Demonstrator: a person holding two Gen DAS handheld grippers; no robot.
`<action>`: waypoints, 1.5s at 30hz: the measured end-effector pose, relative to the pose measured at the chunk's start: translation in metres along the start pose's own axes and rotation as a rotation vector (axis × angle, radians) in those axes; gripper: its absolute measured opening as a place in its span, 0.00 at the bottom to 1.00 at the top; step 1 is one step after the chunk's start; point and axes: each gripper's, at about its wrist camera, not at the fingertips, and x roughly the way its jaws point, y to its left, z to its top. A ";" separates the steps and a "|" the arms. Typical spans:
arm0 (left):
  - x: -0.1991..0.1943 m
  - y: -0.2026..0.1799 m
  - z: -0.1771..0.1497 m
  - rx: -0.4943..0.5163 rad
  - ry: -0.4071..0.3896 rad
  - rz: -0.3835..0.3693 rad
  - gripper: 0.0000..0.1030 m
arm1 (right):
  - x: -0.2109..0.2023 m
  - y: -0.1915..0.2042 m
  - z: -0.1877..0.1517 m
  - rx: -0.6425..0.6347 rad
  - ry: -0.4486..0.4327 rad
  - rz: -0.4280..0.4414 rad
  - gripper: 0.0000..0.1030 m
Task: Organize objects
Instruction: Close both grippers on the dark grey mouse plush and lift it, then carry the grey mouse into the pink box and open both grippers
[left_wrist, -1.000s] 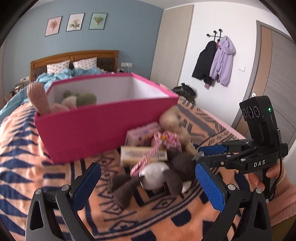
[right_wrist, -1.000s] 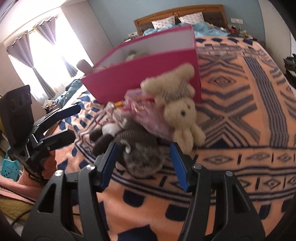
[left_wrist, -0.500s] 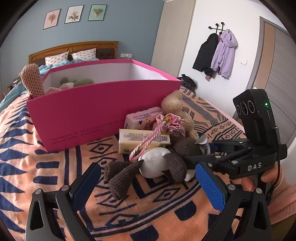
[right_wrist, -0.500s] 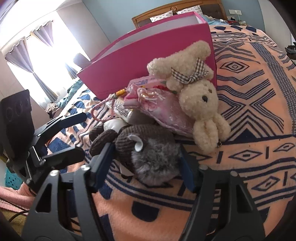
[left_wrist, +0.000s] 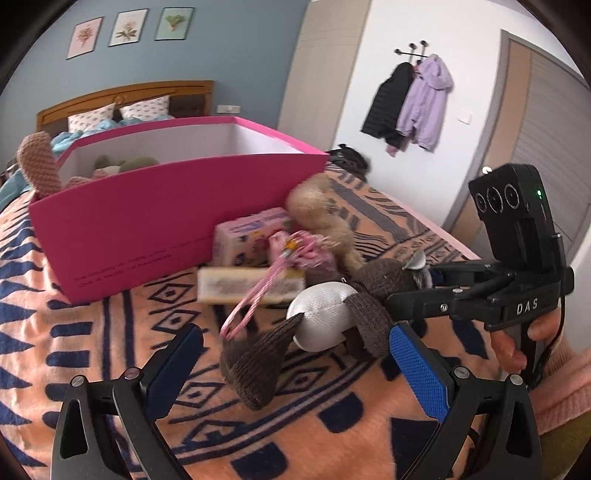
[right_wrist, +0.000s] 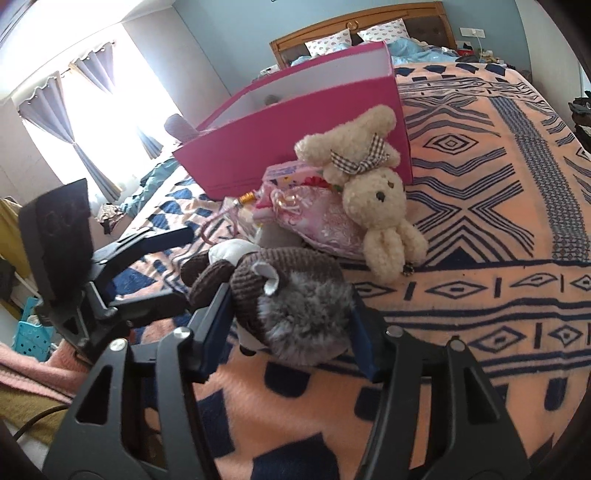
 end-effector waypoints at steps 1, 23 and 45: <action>0.000 -0.002 0.000 0.006 0.003 -0.010 0.98 | -0.002 0.002 0.000 -0.009 -0.003 -0.003 0.58; -0.037 -0.001 0.025 0.010 -0.075 -0.046 0.63 | -0.014 0.039 0.039 -0.118 -0.072 0.118 0.57; -0.053 0.048 0.113 0.061 -0.143 0.166 0.62 | 0.011 0.065 0.146 -0.221 -0.154 0.139 0.57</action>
